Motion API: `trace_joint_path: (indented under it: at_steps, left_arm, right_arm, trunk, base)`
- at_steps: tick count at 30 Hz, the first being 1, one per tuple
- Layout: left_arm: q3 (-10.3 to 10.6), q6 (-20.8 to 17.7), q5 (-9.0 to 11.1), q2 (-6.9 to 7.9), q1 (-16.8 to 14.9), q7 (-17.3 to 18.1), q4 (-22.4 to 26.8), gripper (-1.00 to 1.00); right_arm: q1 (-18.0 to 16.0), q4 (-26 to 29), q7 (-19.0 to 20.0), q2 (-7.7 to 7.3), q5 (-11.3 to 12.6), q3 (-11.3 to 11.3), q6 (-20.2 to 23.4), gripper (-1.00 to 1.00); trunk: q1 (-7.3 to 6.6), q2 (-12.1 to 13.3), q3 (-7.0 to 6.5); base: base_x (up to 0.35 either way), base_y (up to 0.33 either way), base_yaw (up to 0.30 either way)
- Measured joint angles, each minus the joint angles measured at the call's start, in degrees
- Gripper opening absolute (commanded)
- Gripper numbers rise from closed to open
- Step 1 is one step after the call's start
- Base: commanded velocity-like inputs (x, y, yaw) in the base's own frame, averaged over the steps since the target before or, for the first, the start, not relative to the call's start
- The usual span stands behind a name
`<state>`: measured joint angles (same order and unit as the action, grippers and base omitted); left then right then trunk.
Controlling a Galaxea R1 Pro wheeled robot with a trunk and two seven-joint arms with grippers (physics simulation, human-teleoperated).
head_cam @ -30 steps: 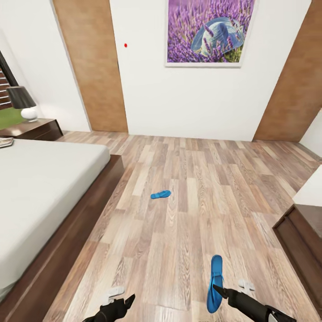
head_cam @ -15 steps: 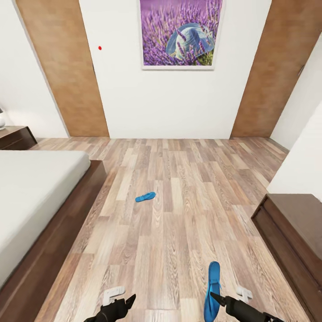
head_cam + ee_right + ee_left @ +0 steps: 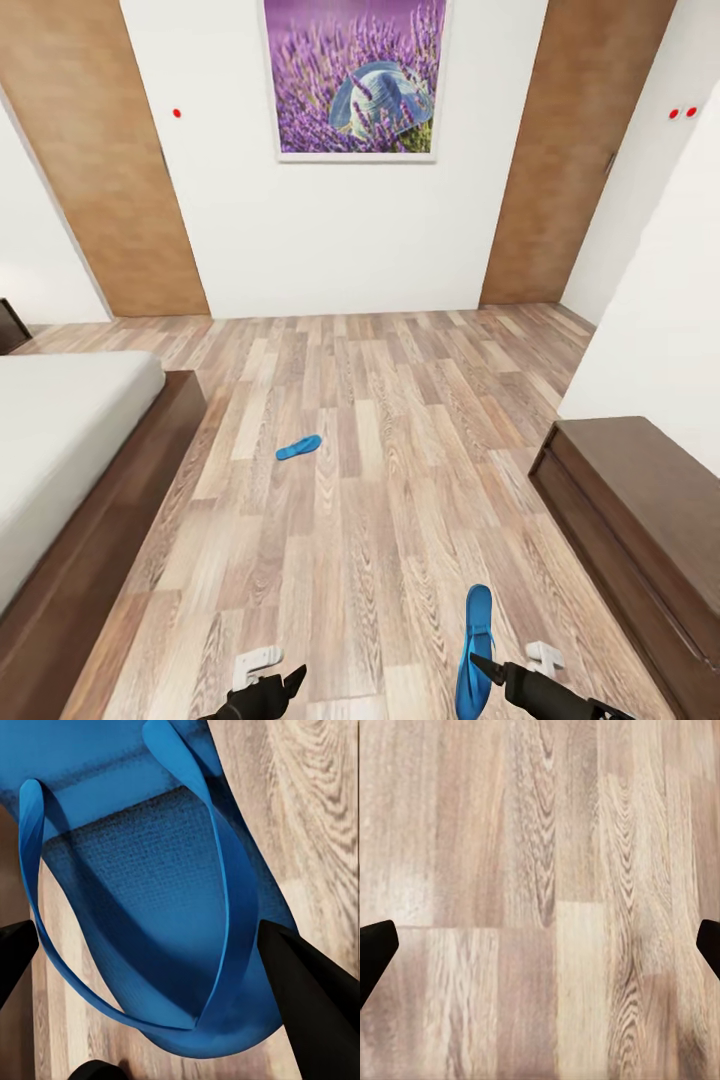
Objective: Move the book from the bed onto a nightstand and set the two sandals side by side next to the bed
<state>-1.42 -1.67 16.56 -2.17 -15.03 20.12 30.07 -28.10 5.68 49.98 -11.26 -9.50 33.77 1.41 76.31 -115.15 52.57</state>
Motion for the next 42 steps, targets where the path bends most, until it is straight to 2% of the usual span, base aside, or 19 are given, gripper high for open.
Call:
trace_joint_path:
  at_steps: [8, 42]
  left_arm:
    - [0.0, 0.0, -0.1, 0.00, 0.0, 0.1, 0.0, 1.00]
    - [0.0, 0.0, -0.3, 0.00, 0.0, 0.1, 0.0, 1.00]
  right_arm:
    - [0.0, -0.3, 0.0, 0.00, 0.0, 0.0, -0.1, -1.00]
    - [0.0, -0.4, -0.1, -0.09, 0.0, 0.0, -0.1, -1.00]
  trunk:
    - [0.00, 0.0, -0.31]
    - [0.00, 0.0, -3.42]
  base:
    - [0.000, 0.000, -0.011]
    - [0.000, 0.000, 0.000]
